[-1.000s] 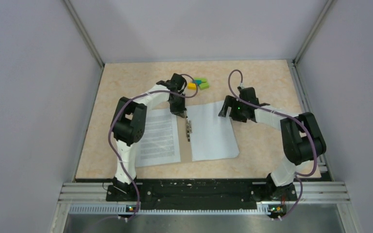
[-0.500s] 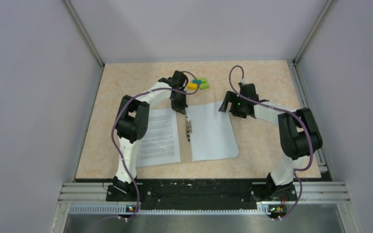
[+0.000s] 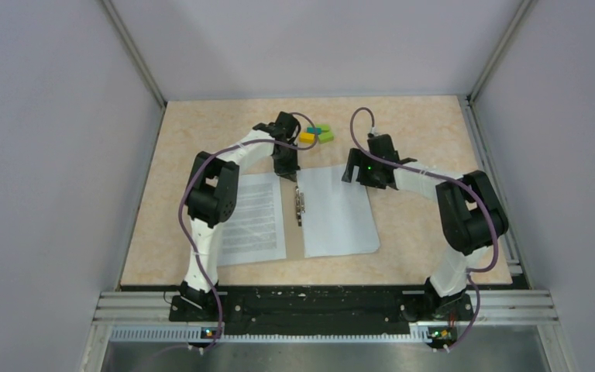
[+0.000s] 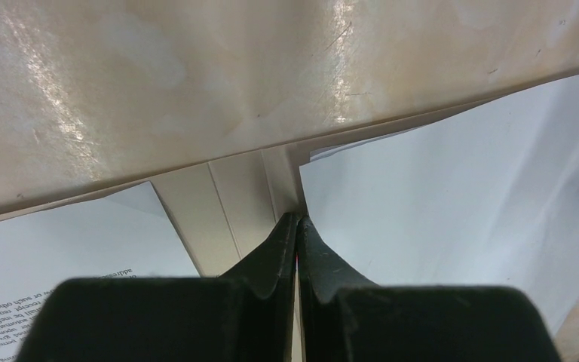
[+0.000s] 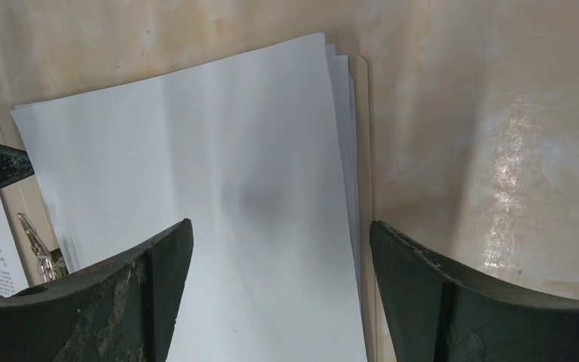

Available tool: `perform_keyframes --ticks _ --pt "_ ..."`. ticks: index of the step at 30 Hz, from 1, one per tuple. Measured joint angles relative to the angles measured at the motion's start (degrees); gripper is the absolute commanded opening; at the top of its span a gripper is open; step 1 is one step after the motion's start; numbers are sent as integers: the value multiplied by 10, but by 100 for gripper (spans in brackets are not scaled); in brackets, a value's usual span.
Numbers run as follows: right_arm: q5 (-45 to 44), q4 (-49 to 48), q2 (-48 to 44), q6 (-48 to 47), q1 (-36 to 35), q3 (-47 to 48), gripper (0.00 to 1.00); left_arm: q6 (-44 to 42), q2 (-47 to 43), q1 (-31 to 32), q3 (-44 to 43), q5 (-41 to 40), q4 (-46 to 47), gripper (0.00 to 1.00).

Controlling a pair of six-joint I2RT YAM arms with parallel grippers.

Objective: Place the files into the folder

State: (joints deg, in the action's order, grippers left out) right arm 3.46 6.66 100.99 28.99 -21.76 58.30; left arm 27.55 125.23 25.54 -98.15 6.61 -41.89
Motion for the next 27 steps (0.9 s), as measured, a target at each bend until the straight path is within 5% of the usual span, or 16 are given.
perform_keyframes --ticks 8,14,18,27 --pt "-23 9 0 -3 -12 3 86 2 0 0 0 0 0 8" --pt "-26 32 -8 -3 -13 2 87 5 -1 0 0 -8 -1 28" --pt "-24 51 -47 -2 -13 -26 87 5 -23 -2 21 -21 0 32" --pt "-11 98 -216 26 -16 -150 86 26 -199 -7 207 -8 45 18"
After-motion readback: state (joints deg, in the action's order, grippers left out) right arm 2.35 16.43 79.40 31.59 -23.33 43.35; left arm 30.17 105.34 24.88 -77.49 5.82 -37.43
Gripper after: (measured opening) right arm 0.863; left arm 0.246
